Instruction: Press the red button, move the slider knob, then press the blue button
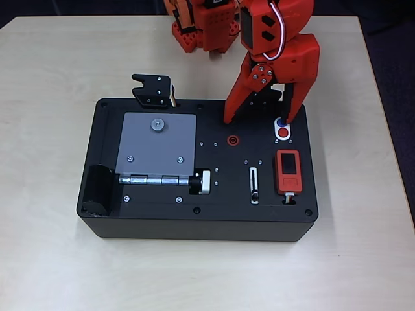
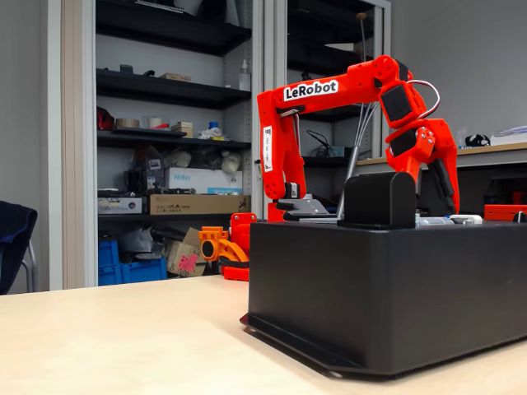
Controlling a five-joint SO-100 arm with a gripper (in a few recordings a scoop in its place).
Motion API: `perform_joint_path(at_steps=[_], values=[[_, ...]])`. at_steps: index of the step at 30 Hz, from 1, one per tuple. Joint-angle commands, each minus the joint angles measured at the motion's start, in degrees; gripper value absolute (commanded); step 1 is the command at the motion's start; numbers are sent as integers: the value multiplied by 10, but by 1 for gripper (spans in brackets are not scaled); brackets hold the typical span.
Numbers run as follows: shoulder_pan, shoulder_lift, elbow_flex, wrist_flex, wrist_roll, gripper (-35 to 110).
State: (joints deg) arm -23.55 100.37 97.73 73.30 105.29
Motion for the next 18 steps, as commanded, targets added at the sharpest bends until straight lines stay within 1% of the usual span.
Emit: perform_joint_path(at_steps=[1,7,18], values=[[-7,-4,9,2,4,39],[-4,7,-9,14,-4,40],[17,5,-125,79,-43,40]])
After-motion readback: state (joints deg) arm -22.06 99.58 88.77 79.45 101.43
